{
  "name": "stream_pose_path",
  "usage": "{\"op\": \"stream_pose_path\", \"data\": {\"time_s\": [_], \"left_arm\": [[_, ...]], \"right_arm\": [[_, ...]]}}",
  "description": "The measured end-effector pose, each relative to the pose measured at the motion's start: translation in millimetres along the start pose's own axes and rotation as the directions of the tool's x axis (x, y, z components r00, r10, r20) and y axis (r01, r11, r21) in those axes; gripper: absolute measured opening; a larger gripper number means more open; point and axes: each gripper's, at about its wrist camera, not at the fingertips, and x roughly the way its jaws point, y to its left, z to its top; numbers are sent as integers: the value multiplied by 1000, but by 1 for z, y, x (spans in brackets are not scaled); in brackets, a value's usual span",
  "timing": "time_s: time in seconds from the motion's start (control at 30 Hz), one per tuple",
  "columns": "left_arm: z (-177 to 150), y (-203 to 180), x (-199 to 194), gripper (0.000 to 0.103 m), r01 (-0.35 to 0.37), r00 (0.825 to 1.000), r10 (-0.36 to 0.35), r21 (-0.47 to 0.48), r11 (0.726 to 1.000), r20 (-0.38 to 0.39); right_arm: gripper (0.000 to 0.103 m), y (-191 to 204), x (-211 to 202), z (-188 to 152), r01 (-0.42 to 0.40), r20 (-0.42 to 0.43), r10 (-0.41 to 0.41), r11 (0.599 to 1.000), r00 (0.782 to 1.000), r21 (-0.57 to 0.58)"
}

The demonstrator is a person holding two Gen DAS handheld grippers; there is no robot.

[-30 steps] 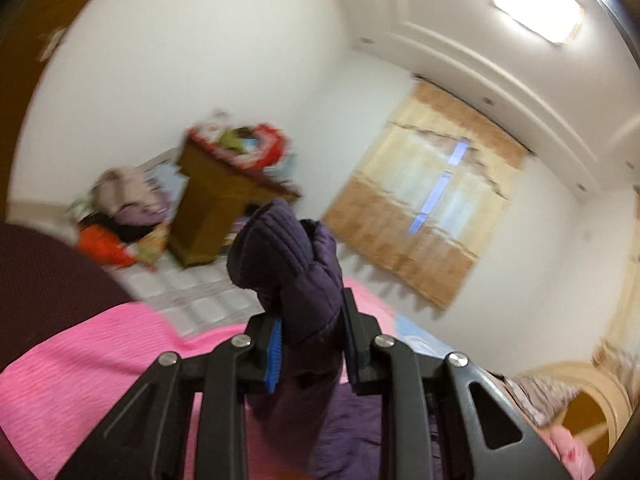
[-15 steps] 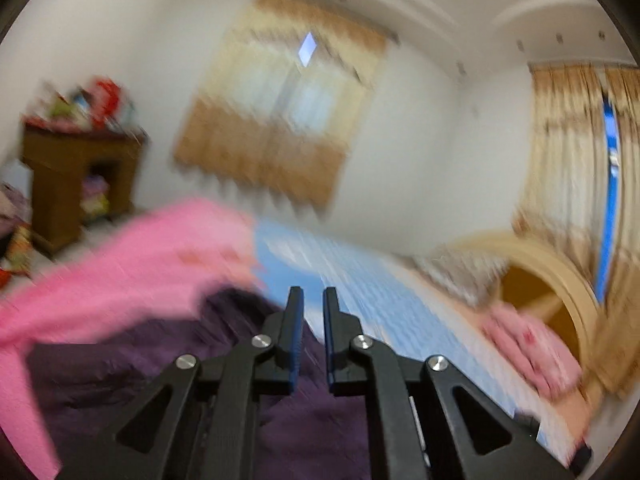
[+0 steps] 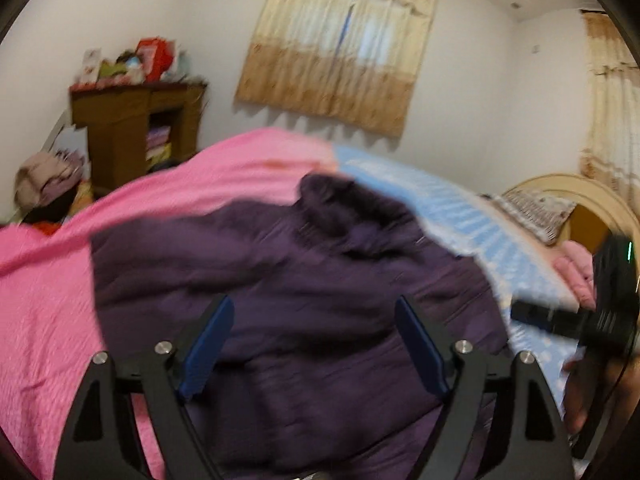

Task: Fold large clothes
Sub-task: 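Grasp the ribbed jacket hem with the right tool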

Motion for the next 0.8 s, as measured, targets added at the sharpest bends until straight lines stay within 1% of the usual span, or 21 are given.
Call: {"op": "stream_pose_path", "data": {"time_s": [0.07,0.1,0.13,0.2,0.27,0.3,0.33,0.37,0.4,0.43,0.47,0.5,0.57,0.67,0.8], "left_arm": [[-10,10,6,84,-67,997,67,-7,998,-48],[-17,13,10,84,-110,991,109,-6,994,-79],[-23,17,17,85,-134,986,132,-12,991,-105],[-30,22,32,87,-139,978,133,-29,990,-159],[-37,25,36,94,-154,976,145,-46,987,-162],[-41,24,38,97,-160,975,149,-53,986,-163],[-43,26,41,97,-157,975,144,-65,986,-170],[-44,28,43,99,-145,976,127,-91,985,-177],[-45,32,45,103,-139,977,115,-122,983,-182],[-46,36,45,103,-135,977,106,-149,980,-187],[-48,40,45,103,-124,978,91,-168,978,-188],[-49,44,49,103,-118,978,85,-172,978,-188],[-49,42,48,103,-117,980,85,-171,978,-181],[-51,42,49,103,-122,979,91,-166,979,-180],[-54,42,51,103,-127,979,97,-162,979,-182]], "right_arm": [[86,15,27,15,-18,-48,16,999,999,-35],[86,18,43,21,-17,-78,14,999,997,-46],[86,18,56,26,-6,-93,2,999,996,-44],[86,12,87,33,17,-143,-16,1000,990,3],[85,4,111,34,18,-166,-9,999,986,51],[82,3,121,34,2,-181,9,998,983,60],[67,3,128,34,-22,-193,35,998,981,66],[52,5,135,33,-65,-200,79,995,977,75],[46,9,138,31,-91,-204,103,994,974,68],[34,14,139,30,-99,-209,107,994,972,53],[6,20,136,29,-92,-203,97,995,974,34],[5,22,130,30,-82,-182,86,996,980,27],[4,29,110,33,-92,-130,91,996,987,4],[4,38,63,37,-103,-45,101,994,994,-44],[4,31,-1,40,-72,55,77,993,995,-89]]}}
